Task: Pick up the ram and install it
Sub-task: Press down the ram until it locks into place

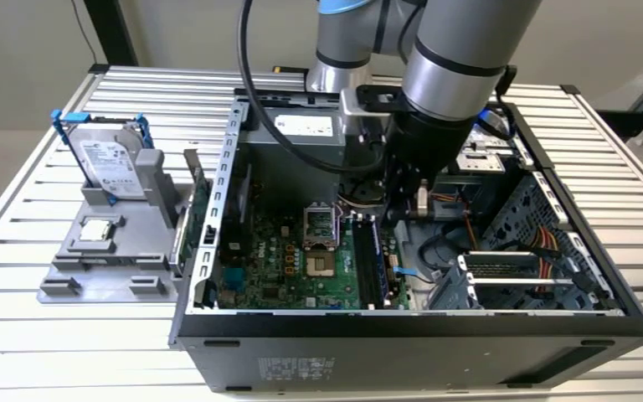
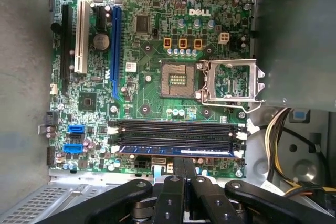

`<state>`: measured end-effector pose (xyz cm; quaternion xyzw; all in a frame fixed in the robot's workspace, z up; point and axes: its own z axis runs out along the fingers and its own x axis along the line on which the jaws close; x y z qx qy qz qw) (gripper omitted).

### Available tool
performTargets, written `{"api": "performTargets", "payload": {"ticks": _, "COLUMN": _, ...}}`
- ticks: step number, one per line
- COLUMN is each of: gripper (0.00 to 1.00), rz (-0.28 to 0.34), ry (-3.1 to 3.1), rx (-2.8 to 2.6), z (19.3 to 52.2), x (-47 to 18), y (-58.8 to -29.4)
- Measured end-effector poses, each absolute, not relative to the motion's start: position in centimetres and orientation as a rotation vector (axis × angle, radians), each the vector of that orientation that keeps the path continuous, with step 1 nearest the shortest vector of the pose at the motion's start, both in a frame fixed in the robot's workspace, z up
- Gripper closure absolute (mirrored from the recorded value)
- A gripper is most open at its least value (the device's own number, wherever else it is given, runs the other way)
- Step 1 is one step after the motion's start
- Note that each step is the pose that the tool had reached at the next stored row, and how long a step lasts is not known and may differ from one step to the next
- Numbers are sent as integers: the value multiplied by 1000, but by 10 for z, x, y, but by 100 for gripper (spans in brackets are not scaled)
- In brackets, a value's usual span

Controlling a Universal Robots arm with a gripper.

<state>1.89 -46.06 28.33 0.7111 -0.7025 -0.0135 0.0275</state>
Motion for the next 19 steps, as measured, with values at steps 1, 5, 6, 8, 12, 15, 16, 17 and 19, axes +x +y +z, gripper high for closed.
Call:
{"api": "performTargets", "payload": {"ticks": 1, "gripper": 100, "rz": -42, "ry": -2169, "rx": 2195, "z": 285, "x": 19, "y": -461}}
{"api": "performTargets", "payload": {"ticks": 5, "gripper": 100, "rz": -45, "ry": -2167, "rx": 2194, "z": 289, "x": 19, "y": -461}}
{"api": "performTargets", "payload": {"ticks": 6, "gripper": 100, "rz": -45, "ry": -2167, "rx": 2194, "z": 291, "x": 19, "y": -461}}
{"api": "performTargets", "payload": {"ticks": 8, "gripper": 100, "rz": -46, "ry": -2167, "rx": 2193, "z": 294, "x": 19, "y": -461}}
{"api": "performTargets", "payload": {"ticks": 12, "gripper": 100, "rz": -47, "ry": -2166, "rx": 2193, "z": 299, "x": 19, "y": -461}}
{"api": "performTargets", "payload": {"ticks": 15, "gripper": 100, "rz": -48, "ry": -2167, "rx": 2193, "z": 300, "x": 19, "y": -461}}
{"api": "performTargets", "payload": {"ticks": 16, "gripper": 100, "rz": -47, "ry": -2166, "rx": 2193, "z": 300, "x": 19, "y": -461}}
{"api": "performTargets", "payload": {"ticks": 17, "gripper": 100, "rz": -47, "ry": -2166, "rx": 2193, "z": 301, "x": 19, "y": -461}}
{"api": "performTargets", "payload": {"ticks": 19, "gripper": 100, "rz": -47, "ry": -2166, "rx": 2193, "z": 301, "x": 19, "y": -461}}
